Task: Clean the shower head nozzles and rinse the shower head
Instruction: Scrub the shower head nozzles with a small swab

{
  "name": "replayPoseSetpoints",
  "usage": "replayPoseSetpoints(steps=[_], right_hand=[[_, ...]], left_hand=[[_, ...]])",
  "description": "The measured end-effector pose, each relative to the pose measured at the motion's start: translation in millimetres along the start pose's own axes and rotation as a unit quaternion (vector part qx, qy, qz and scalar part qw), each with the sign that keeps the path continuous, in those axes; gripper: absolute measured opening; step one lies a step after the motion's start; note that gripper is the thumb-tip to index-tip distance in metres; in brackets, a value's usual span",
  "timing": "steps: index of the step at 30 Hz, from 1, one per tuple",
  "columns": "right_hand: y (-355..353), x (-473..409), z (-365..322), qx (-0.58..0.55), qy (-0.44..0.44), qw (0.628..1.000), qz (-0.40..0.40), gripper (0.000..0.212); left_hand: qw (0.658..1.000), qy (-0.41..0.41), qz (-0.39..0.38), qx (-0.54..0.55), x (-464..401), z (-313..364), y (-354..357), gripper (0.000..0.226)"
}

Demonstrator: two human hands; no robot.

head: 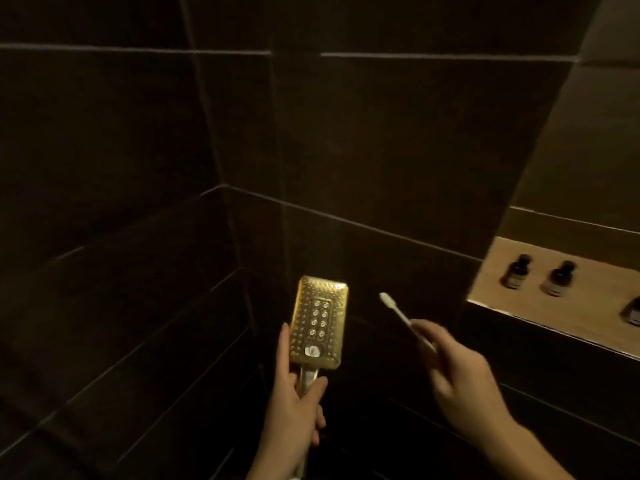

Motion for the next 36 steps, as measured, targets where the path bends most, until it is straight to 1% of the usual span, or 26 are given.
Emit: replayPoseSetpoints(steps=[2, 4, 6, 7, 10, 13, 16, 18, 19, 21, 22, 23, 25, 26, 27, 28, 31, 32, 34, 36], right_hand=[[39.5, -10.7, -64.0, -0.003, -0.082, 0.996, -0.026, 0.059], [73.8, -22.2, -117.8, 0.017, -0.154, 0.987, -0.036, 0.065], [104.2, -30.6, -160.8, 0.027, -0.208, 0.976, -0.049, 0.064], [118.3, -33.0, -178.0, 0.014, -0.224, 0.972, -0.064, 0.063], [153.3, -28.0, -225.9, -0.019, -0.275, 0.956, -0.098, 0.064], [181.2, -11.2, -263.6, -0.04, -0.327, 0.937, -0.121, 0.072], [212.2, 20.0, -293.1, -0.045, -0.384, 0.904, -0.181, 0.077], [224.9, 34.1, -308.9, -0.035, -0.422, 0.886, -0.189, 0.081], [227.0, 32.6, -315.7, -0.034, -0.425, 0.886, -0.18, 0.083], [227.6, 25.0, -328.3, -0.04, -0.421, 0.89, -0.172, 0.087], [229.1, 25.8, -334.2, -0.039, -0.425, 0.886, -0.181, 0.086], [232.2, 32.4, -341.0, -0.031, -0.439, 0.876, -0.197, 0.085], [241.8, 57.6, -349.0, -0.008, -0.485, 0.843, -0.233, 0.082], [244.7, 68.3, -351.1, -0.001, -0.505, 0.828, -0.244, 0.082], [244.4, 70.8, -353.2, 0.0, -0.515, 0.822, -0.242, 0.083], [241.1, 64.4, -356.5, -0.005, -0.512, 0.827, -0.231, 0.085], [220.7, 32.7, -365.2, -0.031, -0.477, 0.86, -0.18, 0.084], [215.2, 30.9, -366.5, -0.039, -0.475, 0.862, -0.174, 0.084], [216.5, 45.5, -366.5, -0.01, -0.494, 0.845, -0.205, 0.086], [226.1, 71.6, -358.2, 0.017, -0.52, 0.815, -0.255, 0.088]], left_hand=[[0.999, 0.0, 0.043, -0.002, 12.6, -5.2, -26.6, 0.106], [0.996, 0.006, 0.094, -0.003, 26.8, -8.1, -56.1, 0.106], [0.988, 0.009, 0.151, -0.008, 43.8, -11.0, -87.4, 0.105], [0.984, 0.01, 0.178, -0.011, 52.7, -12.4, -102.2, 0.104], [0.968, 0.007, 0.25, -0.024, 81.3, -17.2, -142.9, 0.103], [0.951, -0.005, 0.308, -0.021, 111.2, -23.2, -175.1, 0.105], [0.935, -0.021, 0.355, 0.003, 140.1, -30.9, -201.2, 0.109], [0.92, -0.032, 0.391, 0.014, 158.6, -34.1, -215.2, 0.11], [0.914, -0.039, 0.404, 0.018, 166.3, -35.1, -220.4, 0.11], [0.907, -0.045, 0.418, 0.022, 178.3, -35.8, -228.7, 0.109], [0.904, -0.046, 0.424, 0.022, 183.6, -35.8, -232.1, 0.108], [0.901, -0.048, 0.431, 0.023, 188.8, -35.7, -235.4, 0.108], [0.896, -0.049, 0.441, 0.028, 197.5, -34.7, -240.5, 0.109], [0.894, -0.047, 0.446, 0.03, 200.8, -33.1, -243.1, 0.11], [0.892, -0.047, 0.448, 0.029, 203.4, -30.9, -244.7, 0.11], [0.892, -0.046, 0.45, 0.026, 205.0, -28.1, -246.0, 0.109], [0.895, -0.038, 0.444, 0.014, 206.5, -18.6, -243.5, 0.107], [0.895, -0.034, 0.445, 0.014, 206.8, -16.3, -242.6, 0.107], [0.893, -0.029, 0.449, 0.027, 208.0, -15.5, -241.9, 0.109], [0.889, -0.034, 0.455, 0.043, 210.5, -18.2, -242.1, 0.113]])
Point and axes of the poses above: each hand's wrist, its own x-axis away from the middle knuckle, its own y-axis out of the palm, z = x × y, the point moved 8 cm from there along -x, towards the middle knuckle, and after that the axes turned 6 degrees about x, right-handed, at the moved point
